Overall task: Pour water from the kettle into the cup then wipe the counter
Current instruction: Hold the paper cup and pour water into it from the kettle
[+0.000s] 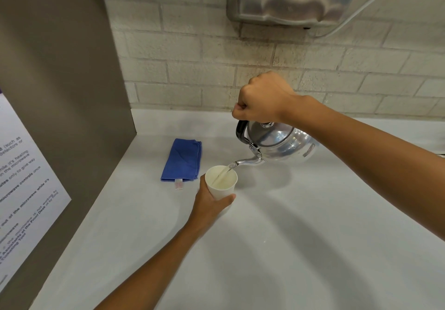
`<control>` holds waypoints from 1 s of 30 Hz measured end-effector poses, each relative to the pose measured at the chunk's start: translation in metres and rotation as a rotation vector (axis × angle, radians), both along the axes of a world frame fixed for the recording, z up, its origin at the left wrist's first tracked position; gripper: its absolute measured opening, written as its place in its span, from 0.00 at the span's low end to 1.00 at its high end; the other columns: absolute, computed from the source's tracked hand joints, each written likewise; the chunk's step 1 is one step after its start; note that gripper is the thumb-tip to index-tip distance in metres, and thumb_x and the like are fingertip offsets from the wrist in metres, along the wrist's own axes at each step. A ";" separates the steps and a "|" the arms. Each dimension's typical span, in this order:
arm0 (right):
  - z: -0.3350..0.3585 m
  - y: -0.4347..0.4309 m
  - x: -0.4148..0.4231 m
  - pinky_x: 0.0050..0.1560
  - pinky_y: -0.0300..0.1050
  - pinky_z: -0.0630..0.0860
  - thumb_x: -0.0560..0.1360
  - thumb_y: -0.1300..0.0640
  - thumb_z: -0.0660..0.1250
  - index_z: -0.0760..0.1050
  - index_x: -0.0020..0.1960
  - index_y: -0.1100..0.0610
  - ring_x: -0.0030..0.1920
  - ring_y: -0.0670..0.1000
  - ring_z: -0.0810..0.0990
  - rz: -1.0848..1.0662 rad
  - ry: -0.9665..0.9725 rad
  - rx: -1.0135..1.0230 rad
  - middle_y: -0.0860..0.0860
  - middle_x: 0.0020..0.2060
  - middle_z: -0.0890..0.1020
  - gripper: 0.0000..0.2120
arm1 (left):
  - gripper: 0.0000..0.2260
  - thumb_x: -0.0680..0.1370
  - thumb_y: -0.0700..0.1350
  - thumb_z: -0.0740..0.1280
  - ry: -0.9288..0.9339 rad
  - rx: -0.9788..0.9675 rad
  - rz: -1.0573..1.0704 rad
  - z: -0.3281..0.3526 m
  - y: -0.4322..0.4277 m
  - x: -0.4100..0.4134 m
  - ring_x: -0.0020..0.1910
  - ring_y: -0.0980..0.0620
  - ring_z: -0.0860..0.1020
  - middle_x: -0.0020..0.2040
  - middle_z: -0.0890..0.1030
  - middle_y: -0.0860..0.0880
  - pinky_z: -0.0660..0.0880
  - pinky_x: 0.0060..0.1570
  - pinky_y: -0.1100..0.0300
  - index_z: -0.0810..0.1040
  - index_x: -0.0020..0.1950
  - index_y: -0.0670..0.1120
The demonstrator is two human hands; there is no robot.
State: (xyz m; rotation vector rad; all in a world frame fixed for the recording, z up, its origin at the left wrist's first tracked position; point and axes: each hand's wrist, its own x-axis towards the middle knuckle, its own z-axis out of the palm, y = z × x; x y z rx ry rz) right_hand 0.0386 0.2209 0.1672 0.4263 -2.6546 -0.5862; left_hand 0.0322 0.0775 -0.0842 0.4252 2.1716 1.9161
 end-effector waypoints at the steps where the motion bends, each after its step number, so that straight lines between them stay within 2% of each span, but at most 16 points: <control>1: 0.000 0.000 0.000 0.27 0.39 0.55 0.71 0.54 0.58 0.55 0.23 0.56 0.23 0.50 0.54 0.001 0.000 0.004 0.50 0.19 0.58 0.21 | 0.31 0.66 0.44 0.76 0.002 0.000 0.000 0.000 0.000 0.000 0.52 0.55 0.71 0.52 0.70 0.58 0.67 0.40 0.72 0.59 0.59 0.58; 9: 0.004 -0.002 -0.001 0.27 0.38 0.52 0.69 0.55 0.59 0.54 0.23 0.57 0.22 0.50 0.54 -0.008 0.021 0.040 0.51 0.19 0.58 0.21 | 0.32 0.66 0.44 0.76 0.008 -0.016 0.004 -0.001 0.000 -0.001 0.53 0.54 0.71 0.55 0.70 0.55 0.66 0.40 0.74 0.59 0.60 0.57; 13: 0.006 -0.001 0.000 0.27 0.37 0.53 0.69 0.56 0.59 0.54 0.23 0.57 0.22 0.50 0.54 -0.003 0.017 0.047 0.51 0.19 0.58 0.21 | 0.32 0.65 0.44 0.76 0.008 -0.008 0.002 -0.002 0.000 0.000 0.53 0.55 0.71 0.53 0.70 0.57 0.66 0.40 0.74 0.60 0.60 0.58; 17: 0.007 -0.002 0.000 0.28 0.37 0.52 0.70 0.56 0.59 0.54 0.23 0.57 0.22 0.49 0.53 0.002 0.015 0.058 0.50 0.19 0.58 0.21 | 0.32 0.65 0.45 0.76 0.007 -0.013 0.007 -0.001 0.000 0.000 0.49 0.61 0.72 0.49 0.70 0.64 0.67 0.39 0.74 0.60 0.59 0.59; 20: 0.006 -0.003 0.000 0.28 0.37 0.53 0.70 0.56 0.59 0.54 0.23 0.57 0.22 0.49 0.54 0.005 0.014 0.063 0.50 0.19 0.58 0.21 | 0.31 0.65 0.44 0.76 0.010 -0.006 0.006 0.000 -0.001 0.000 0.48 0.64 0.72 0.49 0.70 0.65 0.68 0.39 0.73 0.60 0.59 0.59; 30: 0.006 -0.003 -0.002 0.28 0.37 0.54 0.70 0.56 0.58 0.54 0.23 0.57 0.22 0.49 0.54 0.014 0.004 0.063 0.50 0.19 0.58 0.20 | 0.31 0.66 0.43 0.76 0.016 0.002 0.002 0.002 -0.001 0.002 0.50 0.57 0.71 0.51 0.71 0.58 0.68 0.40 0.73 0.60 0.59 0.58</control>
